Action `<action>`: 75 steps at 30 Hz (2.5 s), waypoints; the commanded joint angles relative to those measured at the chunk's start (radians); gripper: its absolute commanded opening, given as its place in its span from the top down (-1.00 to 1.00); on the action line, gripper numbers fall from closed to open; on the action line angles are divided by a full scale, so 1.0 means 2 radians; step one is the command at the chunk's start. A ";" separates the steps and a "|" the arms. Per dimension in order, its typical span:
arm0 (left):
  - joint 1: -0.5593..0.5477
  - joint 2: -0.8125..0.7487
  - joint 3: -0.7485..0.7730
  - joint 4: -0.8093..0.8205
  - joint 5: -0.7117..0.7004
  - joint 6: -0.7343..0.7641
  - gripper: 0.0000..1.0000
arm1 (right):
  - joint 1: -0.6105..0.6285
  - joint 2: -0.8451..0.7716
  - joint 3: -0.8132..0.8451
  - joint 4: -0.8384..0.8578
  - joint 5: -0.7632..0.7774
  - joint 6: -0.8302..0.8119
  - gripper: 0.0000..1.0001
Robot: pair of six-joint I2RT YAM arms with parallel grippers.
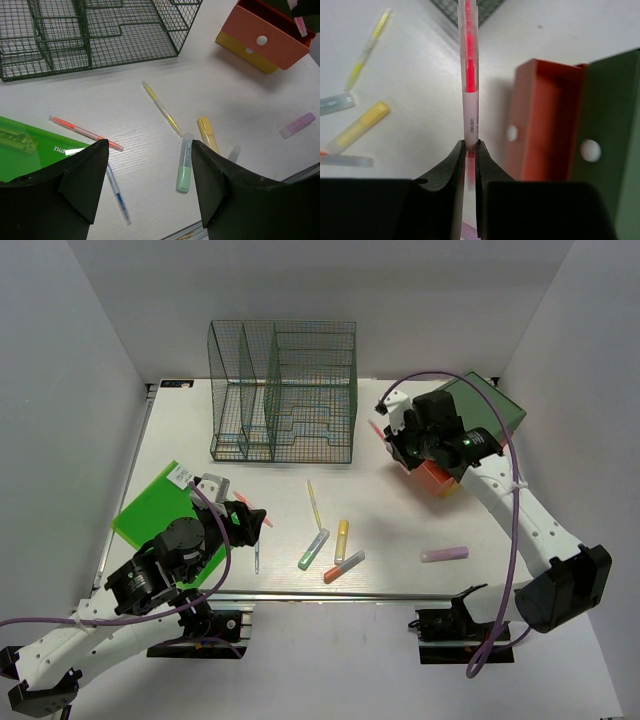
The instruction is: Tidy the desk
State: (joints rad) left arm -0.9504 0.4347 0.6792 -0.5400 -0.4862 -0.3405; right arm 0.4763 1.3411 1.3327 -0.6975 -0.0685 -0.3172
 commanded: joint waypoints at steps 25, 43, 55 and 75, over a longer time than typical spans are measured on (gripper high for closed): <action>0.001 0.008 -0.004 0.002 0.015 0.008 -0.54 | -0.049 -0.029 -0.060 0.106 0.186 -0.124 1.00; 0.001 0.007 -0.004 0.005 0.023 0.010 -0.54 | -0.055 0.013 -0.083 0.092 0.158 -0.122 0.77; 0.001 0.016 -0.005 0.007 0.026 0.011 -0.55 | -0.054 0.008 -0.040 0.054 0.147 -0.094 0.25; -0.009 0.330 0.081 0.033 0.061 -0.056 -0.32 | -0.062 -0.210 -0.307 0.175 -0.309 -0.006 -0.28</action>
State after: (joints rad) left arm -0.9588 1.0054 0.7551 -0.4747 -0.3630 -0.3939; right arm 0.3561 0.9596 0.6971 -0.4938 -0.6373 -0.3889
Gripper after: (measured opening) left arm 0.623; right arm 0.659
